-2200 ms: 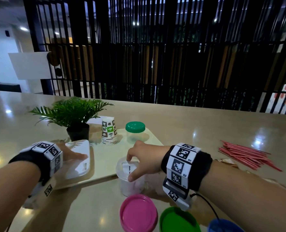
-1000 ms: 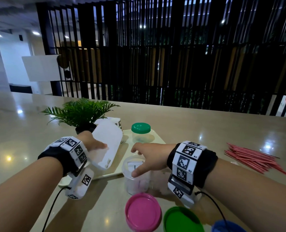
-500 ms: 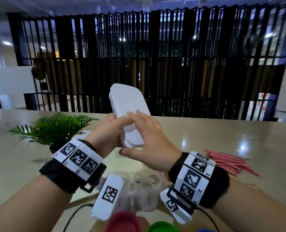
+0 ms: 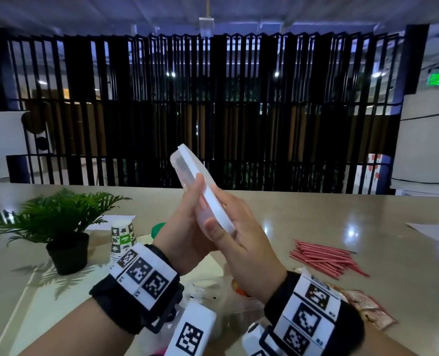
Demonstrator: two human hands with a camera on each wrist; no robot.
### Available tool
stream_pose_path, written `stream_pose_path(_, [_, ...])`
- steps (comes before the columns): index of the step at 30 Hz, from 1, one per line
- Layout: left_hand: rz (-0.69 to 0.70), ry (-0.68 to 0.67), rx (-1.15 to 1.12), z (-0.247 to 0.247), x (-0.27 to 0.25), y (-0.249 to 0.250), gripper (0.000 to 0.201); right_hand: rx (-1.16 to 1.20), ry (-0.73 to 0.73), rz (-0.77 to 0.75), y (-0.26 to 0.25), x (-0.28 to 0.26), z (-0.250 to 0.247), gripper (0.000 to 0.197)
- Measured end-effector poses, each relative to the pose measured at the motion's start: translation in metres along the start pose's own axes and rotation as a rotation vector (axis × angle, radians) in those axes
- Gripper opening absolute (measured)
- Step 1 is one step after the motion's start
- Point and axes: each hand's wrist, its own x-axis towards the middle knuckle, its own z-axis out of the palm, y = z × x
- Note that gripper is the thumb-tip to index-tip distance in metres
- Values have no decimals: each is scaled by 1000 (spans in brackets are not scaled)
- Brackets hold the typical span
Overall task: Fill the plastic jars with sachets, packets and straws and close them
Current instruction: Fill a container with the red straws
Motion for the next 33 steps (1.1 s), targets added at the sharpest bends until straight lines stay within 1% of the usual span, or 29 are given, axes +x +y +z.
stream_pose_path(4, [-12, 71, -32, 3, 3, -10, 66, 38, 1, 62, 11, -5, 1, 65])
stream_pose_path(8, [-44, 99, -8, 2, 6, -17, 62, 196, 45, 105, 17, -8, 5, 60])
stream_pose_path(13, [-49, 110, -22, -3, 10, -19, 52, 395, 91, 141, 15, -5, 5, 64])
stream_pose_path(18, [-34, 75, -58, -9, 10, -20, 48, 400, 79, 137, 14, -5, 4, 67])
stream_pose_path(20, [-37, 61, -72, -10, 10, -22, 48, 367, 80, 132, 15, -5, 3, 67])
stream_pose_path(26, [-34, 23, -209, -13, 12, -30, 51, 210, 118, 106, 13, 2, 1, 44])
stream_pose_path(30, [-28, -18, -249, -11, 11, -36, 61, 151, 137, 98, 7, 11, -7, 46])
stream_pose_path(33, [-19, -48, -282, -9, 9, -39, 63, 142, 174, 92, 5, 15, -13, 42])
